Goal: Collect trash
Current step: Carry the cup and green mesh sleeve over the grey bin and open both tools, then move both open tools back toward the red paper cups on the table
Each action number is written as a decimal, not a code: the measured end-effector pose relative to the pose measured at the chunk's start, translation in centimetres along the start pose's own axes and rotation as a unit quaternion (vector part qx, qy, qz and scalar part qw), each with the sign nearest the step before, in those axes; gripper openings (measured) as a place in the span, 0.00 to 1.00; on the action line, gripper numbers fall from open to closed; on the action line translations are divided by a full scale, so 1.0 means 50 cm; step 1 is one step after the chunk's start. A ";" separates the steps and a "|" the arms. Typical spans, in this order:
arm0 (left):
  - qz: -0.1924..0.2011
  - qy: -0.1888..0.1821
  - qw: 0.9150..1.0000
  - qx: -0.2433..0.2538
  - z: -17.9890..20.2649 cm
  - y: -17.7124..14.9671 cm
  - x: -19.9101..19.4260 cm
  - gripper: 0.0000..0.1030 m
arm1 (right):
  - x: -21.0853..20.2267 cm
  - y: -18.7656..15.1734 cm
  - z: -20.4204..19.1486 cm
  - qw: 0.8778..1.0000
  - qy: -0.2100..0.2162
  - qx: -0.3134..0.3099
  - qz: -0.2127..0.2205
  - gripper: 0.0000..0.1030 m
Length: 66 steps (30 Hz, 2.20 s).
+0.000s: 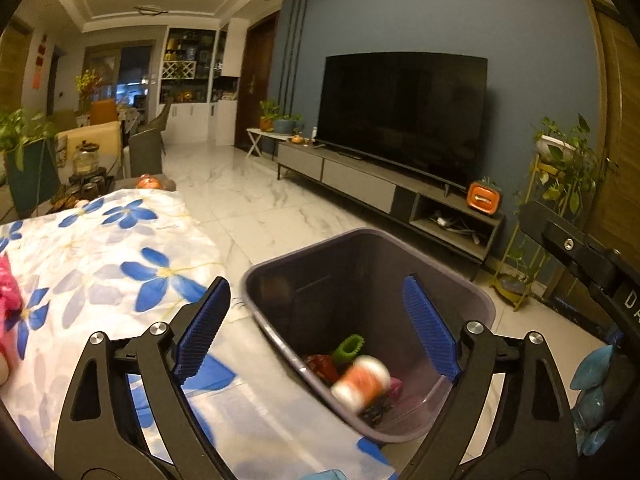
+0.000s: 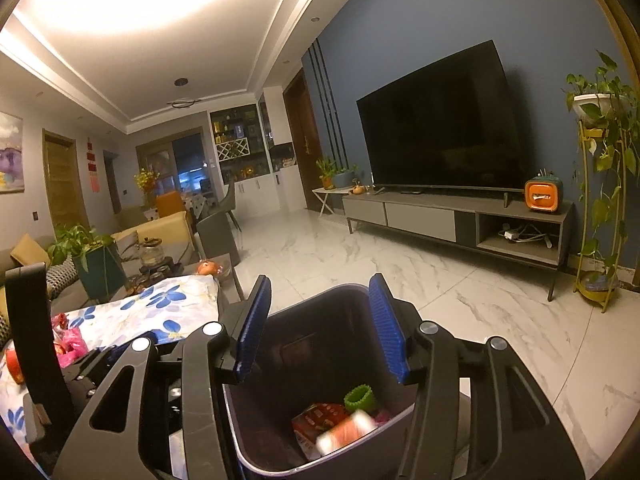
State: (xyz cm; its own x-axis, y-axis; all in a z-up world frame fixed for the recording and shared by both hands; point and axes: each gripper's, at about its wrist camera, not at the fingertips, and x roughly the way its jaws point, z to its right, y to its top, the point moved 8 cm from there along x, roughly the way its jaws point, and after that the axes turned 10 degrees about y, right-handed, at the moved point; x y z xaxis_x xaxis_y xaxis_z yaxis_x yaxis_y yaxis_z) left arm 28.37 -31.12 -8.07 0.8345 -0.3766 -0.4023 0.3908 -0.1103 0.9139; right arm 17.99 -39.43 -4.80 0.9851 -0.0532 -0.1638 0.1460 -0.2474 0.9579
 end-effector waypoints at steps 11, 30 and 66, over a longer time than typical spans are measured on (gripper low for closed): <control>0.025 0.089 0.995 -0.042 -0.133 -0.003 -0.091 0.92 | -0.013 -0.014 -0.034 1.000 0.009 -0.006 -0.003 0.61; 0.048 0.247 0.962 -0.103 -0.454 -0.076 -0.295 0.92 | 0.009 -0.069 -0.263 0.992 0.112 -0.038 -0.032 0.77; 0.059 0.355 0.914 -0.186 -0.816 -0.131 -0.451 0.92 | 0.193 -0.307 -0.780 0.926 0.283 -0.152 -0.199 0.73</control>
State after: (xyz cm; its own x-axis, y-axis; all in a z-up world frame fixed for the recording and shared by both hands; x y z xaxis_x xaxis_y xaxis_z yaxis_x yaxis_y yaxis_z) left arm 22.84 15.64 -7.21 0.8694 0.3409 -0.3576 0.2772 0.2626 0.9242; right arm 28.81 1.59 -11.91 0.7254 0.5201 -0.4508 0.4426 0.1491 0.8842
